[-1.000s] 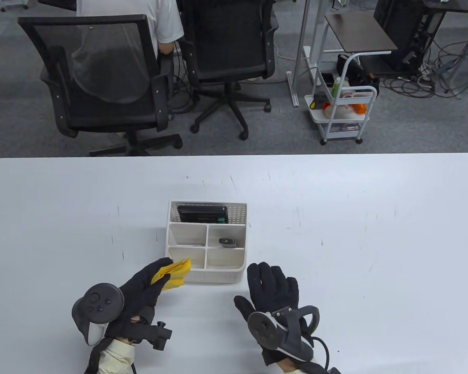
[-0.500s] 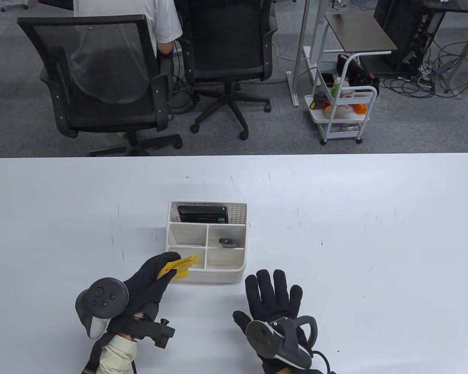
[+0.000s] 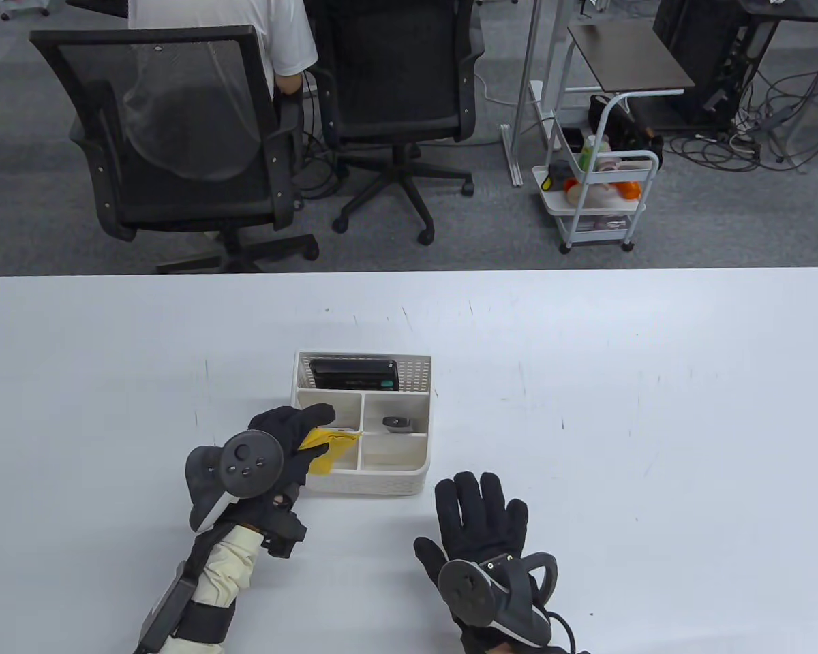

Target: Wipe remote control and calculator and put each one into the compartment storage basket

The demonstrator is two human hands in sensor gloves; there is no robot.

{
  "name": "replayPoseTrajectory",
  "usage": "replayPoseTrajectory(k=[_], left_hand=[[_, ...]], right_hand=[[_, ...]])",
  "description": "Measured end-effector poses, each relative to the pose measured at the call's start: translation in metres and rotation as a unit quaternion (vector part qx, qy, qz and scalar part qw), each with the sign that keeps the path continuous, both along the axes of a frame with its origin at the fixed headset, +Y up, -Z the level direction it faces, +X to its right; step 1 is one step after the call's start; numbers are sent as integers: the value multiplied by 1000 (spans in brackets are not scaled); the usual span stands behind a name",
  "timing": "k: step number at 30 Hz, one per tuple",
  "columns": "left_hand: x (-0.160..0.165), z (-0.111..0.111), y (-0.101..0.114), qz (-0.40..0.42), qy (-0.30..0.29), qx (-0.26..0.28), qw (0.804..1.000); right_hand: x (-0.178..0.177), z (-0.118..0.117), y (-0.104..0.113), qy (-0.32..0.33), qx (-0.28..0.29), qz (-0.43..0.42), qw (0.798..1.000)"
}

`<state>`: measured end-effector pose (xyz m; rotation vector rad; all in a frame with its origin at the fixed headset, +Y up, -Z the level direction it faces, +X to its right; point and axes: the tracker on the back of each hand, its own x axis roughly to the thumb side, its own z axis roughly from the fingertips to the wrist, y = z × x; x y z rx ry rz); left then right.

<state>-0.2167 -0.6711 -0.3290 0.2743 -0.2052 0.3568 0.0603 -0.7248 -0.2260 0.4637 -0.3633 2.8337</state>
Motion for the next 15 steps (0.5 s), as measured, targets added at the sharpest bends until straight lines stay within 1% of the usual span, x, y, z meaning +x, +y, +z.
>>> replayPoseTrajectory(k=[1, 2, 4, 6, 9, 13, 15], left_hand=[[2, 0, -2, -23, 7, 25, 999], [4, 0, -3, -42, 8, 38, 998], [8, 0, -8, -81, 3, 53, 995], [13, -1, -16, -126, -2, 56, 990], [19, -1, -27, -182, -16, 41, 982], [22, -1, -45, -227, -32, -20, 973], [23, -2, -51, -241, -32, -62, 968]], right_hand=[[0, 0, 0, 0, 2, -1, 1000], [0, 0, 0, 1, 2, -1, 1000], [0, 0, 0, 2, 1, -3, 1000], [0, 0, 0, 3, -1, -2, 1000], [0, 0, 0, 3, -3, -2, 1000], [0, 0, 0, 4, -6, -3, 1000], [-1, 0, -1, 5, -7, -2, 1000]])
